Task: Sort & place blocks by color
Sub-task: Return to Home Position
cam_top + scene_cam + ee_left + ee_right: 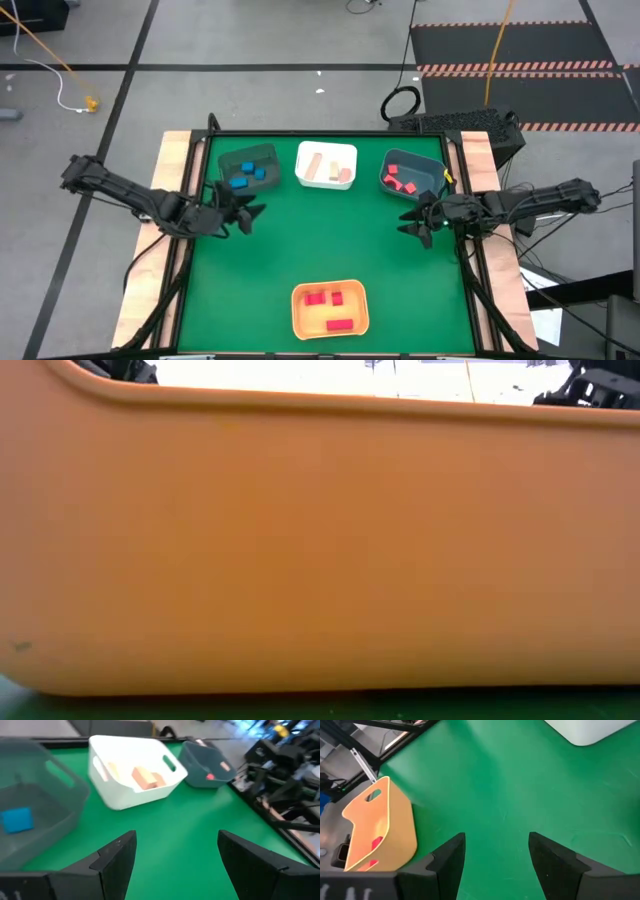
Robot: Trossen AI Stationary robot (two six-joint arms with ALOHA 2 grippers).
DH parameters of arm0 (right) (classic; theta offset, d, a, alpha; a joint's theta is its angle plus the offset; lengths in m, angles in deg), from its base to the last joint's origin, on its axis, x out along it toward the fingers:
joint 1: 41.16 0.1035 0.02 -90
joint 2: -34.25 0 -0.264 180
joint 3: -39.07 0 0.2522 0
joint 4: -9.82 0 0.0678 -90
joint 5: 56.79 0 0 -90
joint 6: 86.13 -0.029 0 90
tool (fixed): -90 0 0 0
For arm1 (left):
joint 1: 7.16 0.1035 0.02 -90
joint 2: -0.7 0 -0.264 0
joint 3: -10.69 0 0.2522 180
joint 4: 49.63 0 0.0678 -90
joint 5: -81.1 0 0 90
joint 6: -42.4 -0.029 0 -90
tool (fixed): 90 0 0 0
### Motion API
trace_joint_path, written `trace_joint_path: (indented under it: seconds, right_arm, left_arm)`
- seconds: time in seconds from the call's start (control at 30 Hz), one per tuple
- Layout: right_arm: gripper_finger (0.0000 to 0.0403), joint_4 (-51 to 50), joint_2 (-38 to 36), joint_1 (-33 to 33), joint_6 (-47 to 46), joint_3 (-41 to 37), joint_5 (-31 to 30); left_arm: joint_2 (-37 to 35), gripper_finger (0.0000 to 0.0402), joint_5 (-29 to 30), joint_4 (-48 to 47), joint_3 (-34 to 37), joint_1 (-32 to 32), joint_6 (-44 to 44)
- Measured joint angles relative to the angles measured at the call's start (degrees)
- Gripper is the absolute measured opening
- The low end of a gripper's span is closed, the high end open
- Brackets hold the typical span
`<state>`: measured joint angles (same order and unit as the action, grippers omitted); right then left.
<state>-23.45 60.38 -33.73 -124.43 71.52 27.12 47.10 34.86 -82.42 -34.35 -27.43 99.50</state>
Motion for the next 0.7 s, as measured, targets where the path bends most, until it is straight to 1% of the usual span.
trace_joint_path:
  seconds: [0.13,0.33,0.43,0.6,0.7]
  right_arm:
    - [0.0208,1.32,-0.26,-0.79,0.0,-1.11,0.04]
    - [0.0208,5.21,-0.26,-1.13,-0.04,-3.6,0.09]
    - [0.0208,6.29,-0.26,-1.13,-1.45,-4.89,0.11]
    - [0.0208,10.64,-0.24,-1.11,-4.15,-8.48,0.16]
    - [0.0208,14.7,-0.26,-1.11,-5.41,-10.97,0.28]
  left_arm:
    - [0.02,0.028,-0.25,11.49,4.46,0.0,-6.39]
    - [0.02,0.028,-0.46,32.72,12.05,0.0,-16.49]
    - [0.02,0.028,-0.7,41.32,15.72,0.0,-19.52]
    - [0.02,0.028,-0.74,50.18,20.77,0.0,-19.71]
    - [0.02,0.028,-0.8,53.13,22.86,0.0,-19.69]
